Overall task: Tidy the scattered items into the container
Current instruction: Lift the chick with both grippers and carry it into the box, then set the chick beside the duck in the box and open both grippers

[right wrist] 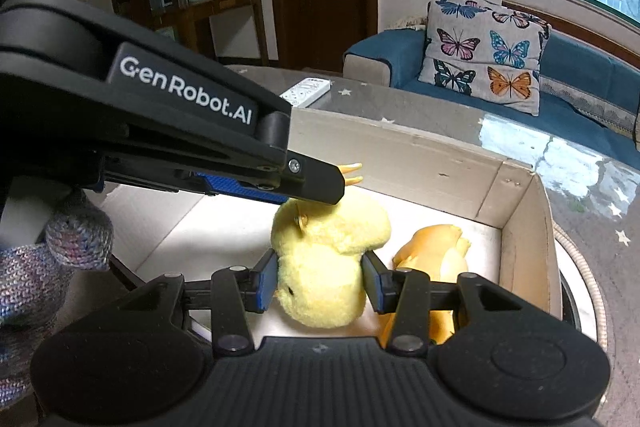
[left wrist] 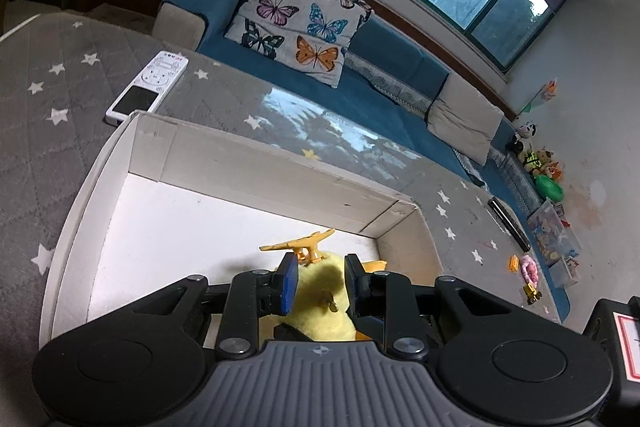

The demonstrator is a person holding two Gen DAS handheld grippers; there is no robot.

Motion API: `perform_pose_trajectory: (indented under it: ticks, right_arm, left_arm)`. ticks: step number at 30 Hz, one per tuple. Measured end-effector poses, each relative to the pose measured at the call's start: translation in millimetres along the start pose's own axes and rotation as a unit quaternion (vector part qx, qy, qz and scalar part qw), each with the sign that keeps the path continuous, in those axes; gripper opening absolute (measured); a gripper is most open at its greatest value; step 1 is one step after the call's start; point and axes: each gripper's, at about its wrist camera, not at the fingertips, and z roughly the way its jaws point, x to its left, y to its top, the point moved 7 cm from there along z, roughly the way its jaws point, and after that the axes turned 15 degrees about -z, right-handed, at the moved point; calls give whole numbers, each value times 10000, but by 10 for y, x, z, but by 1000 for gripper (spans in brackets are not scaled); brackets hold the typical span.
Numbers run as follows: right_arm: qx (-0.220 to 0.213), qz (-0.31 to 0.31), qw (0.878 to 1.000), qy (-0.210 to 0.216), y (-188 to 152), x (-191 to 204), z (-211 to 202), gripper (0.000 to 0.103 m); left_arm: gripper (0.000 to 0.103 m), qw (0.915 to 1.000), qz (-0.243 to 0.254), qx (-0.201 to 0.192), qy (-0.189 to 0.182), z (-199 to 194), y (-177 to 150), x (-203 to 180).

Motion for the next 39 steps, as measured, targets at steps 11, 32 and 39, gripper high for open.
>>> perform_pose_trajectory:
  ticks: [11, 32, 39]
  right_arm:
    - [105, 34, 9999, -38, -15, -38, 79, 45]
    - [-453, -100, 9988, -158, -11, -27, -619, 52]
    - [-565, -184, 9981, -191, -133, 63, -894, 53]
  left_arm:
    - [27, 9999, -66, 104, 96, 143, -1, 77]
    - [29, 9989, 368, -305, 26, -321, -198, -240]
    - [30, 9984, 459, -338, -31, -483, -393, -343]
